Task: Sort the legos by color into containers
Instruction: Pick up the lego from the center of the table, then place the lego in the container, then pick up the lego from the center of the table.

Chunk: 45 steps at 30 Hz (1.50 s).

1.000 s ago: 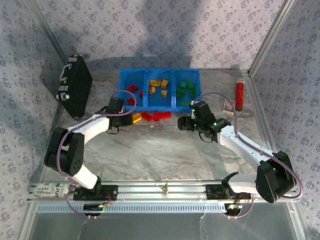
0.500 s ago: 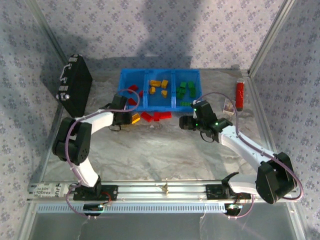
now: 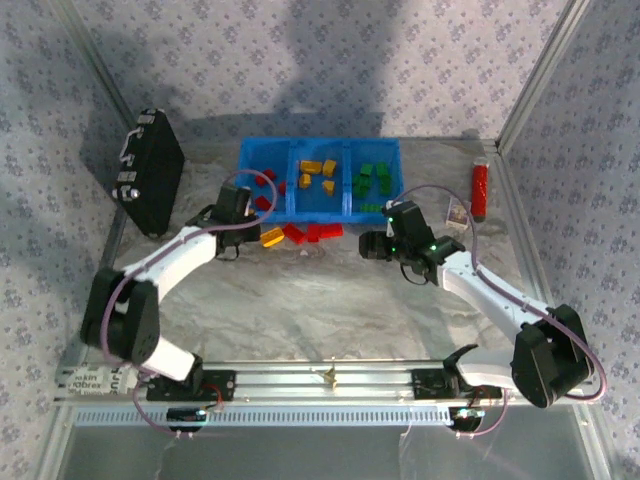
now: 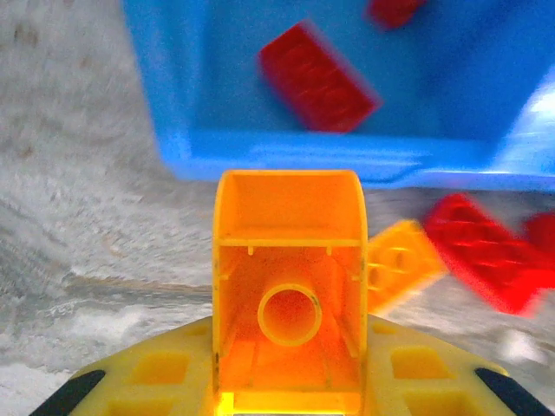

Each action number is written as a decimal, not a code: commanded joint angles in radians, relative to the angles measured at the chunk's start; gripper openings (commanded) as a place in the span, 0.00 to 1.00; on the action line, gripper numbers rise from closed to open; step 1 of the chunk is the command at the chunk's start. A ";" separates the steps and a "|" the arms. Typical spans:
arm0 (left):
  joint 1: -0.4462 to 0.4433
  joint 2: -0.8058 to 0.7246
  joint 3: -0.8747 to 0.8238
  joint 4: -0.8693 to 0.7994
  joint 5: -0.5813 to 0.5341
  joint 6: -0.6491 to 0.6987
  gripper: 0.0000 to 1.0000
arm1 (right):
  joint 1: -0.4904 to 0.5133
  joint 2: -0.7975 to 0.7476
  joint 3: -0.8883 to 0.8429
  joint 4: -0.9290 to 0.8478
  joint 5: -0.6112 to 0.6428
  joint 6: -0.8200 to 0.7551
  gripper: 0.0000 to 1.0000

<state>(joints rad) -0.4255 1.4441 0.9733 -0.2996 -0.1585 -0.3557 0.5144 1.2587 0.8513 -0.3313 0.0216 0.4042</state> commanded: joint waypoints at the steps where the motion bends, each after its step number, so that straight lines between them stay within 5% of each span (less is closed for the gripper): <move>1: -0.074 -0.075 0.036 -0.013 -0.035 0.008 0.23 | -0.008 0.006 -0.001 0.015 -0.002 0.015 0.77; 8: -0.133 0.124 0.294 -0.070 0.014 0.048 0.23 | -0.005 -0.014 0.013 -0.003 0.001 0.013 0.77; 14: -0.142 0.453 0.698 -0.241 0.077 0.130 0.27 | -0.013 -0.077 -0.014 -0.038 0.018 0.010 0.77; 15: -0.142 0.508 0.781 -0.295 0.073 0.140 0.40 | -0.016 -0.089 -0.019 -0.043 0.018 0.011 0.76; 16: -0.142 0.548 0.840 -0.339 0.062 0.144 0.67 | -0.019 -0.102 -0.024 -0.049 0.019 0.012 0.76; 18: -0.144 0.568 0.873 -0.368 0.035 0.130 0.86 | -0.027 -0.127 -0.039 -0.056 0.023 0.013 0.76; 21: -0.144 0.481 0.746 -0.288 0.032 0.092 0.93 | -0.041 -0.160 -0.068 -0.055 0.019 0.015 0.76; 33: -0.113 0.083 0.041 -0.018 0.089 0.070 0.92 | -0.072 -0.092 -0.078 0.014 -0.047 0.007 0.76; 45: 0.002 0.162 -0.072 0.121 0.133 0.134 0.91 | -0.054 -0.059 -0.055 0.017 -0.071 0.005 0.76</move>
<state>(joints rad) -0.4374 1.5761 0.8928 -0.2474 -0.0521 -0.2581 0.4534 1.2072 0.7712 -0.3088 -0.0422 0.4042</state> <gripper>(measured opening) 0.913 0.763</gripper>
